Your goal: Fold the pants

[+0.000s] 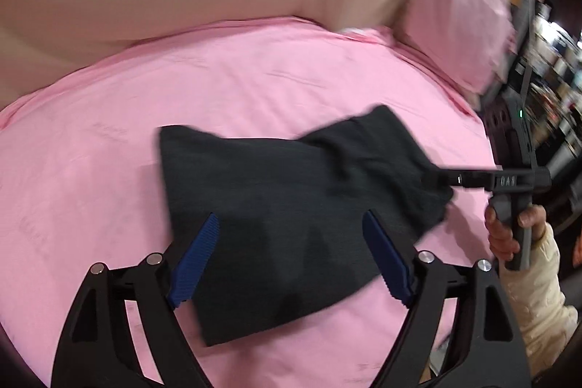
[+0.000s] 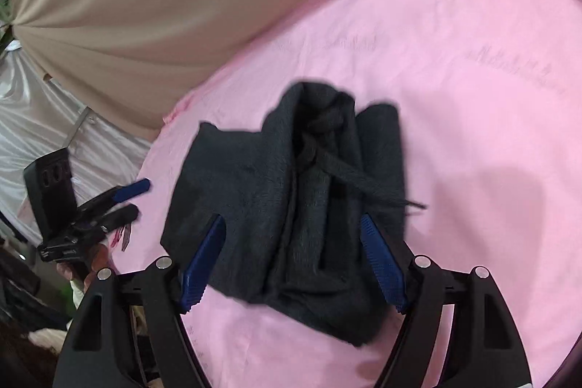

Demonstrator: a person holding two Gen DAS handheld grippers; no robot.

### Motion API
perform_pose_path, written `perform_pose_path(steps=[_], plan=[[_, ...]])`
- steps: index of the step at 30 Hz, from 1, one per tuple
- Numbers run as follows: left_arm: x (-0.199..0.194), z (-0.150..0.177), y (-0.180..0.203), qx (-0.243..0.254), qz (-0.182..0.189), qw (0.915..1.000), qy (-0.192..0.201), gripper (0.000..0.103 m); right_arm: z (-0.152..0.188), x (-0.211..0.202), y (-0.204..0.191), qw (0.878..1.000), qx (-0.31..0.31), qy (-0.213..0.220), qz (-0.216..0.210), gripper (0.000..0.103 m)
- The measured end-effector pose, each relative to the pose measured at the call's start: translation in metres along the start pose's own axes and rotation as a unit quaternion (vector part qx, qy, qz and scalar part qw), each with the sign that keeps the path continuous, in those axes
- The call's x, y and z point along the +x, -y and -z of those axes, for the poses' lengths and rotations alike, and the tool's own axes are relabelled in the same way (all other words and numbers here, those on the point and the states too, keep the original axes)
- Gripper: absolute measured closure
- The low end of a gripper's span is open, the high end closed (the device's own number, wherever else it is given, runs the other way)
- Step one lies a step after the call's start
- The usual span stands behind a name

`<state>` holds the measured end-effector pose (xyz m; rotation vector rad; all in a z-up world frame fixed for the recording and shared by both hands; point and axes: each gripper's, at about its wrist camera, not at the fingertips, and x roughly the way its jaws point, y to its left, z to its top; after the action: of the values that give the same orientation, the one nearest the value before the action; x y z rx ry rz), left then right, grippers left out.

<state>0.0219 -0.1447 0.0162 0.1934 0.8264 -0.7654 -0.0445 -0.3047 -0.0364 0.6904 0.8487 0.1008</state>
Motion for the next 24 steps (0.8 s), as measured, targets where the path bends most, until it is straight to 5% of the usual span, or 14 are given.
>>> perform_pose_path(steps=[2,4,6,8,10,13,15,17,19,21,23,24], plan=[[0.001,0.0,-0.015,-0.017,-0.03,0.9994,0.002,0.019,-0.002,0.006,-0.011,0.999,-0.011,-0.001,0.035,0.065],[0.008,0.005,-0.028,-0.025,-0.069,0.9973,-0.008,0.019,-0.004,-0.017,-0.028,0.999,-0.018,0.039,0.028,0.088],[0.017,0.01,-0.035,-0.032,-0.079,0.9961,-0.021,0.019,0.006,-0.055,-0.042,0.996,-0.027,0.083,0.019,0.09],[0.029,0.015,-0.036,-0.034,-0.085,0.9952,-0.035,0.019,0.018,-0.059,-0.035,0.989,-0.041,0.09,0.11,0.089],[0.044,0.021,-0.037,-0.036,-0.087,0.9943,-0.05,0.019,0.027,-0.034,-0.001,0.985,-0.01,0.043,0.168,0.079],[0.056,0.027,-0.035,-0.042,-0.073,0.9945,-0.062,0.019,0.029,-0.055,0.003,0.989,0.022,0.079,0.124,0.072],[0.057,0.027,-0.034,-0.042,-0.07,0.9947,-0.062,0.019,0.027,-0.083,-0.025,0.978,-0.024,0.143,0.151,0.072],[0.059,0.027,-0.032,-0.036,-0.074,0.9945,-0.066,0.019,0.019,-0.089,-0.047,0.977,-0.061,0.152,0.134,0.077],[0.068,0.031,-0.033,-0.032,-0.086,0.9922,-0.084,0.018,0.005,-0.069,-0.071,0.983,-0.094,0.115,0.104,0.095],[0.074,0.035,-0.038,-0.04,-0.085,0.9908,-0.097,0.018,-0.006,-0.035,-0.08,0.986,-0.124,0.057,0.095,0.099],[0.074,0.038,-0.041,-0.048,-0.081,0.9907,-0.098,0.018,-0.028,0.007,-0.066,0.981,-0.138,0.011,0.133,0.101],[0.073,0.038,-0.041,-0.048,-0.083,0.9905,-0.098,0.018,-0.045,0.015,-0.044,0.976,-0.118,0.022,0.179,0.103]])
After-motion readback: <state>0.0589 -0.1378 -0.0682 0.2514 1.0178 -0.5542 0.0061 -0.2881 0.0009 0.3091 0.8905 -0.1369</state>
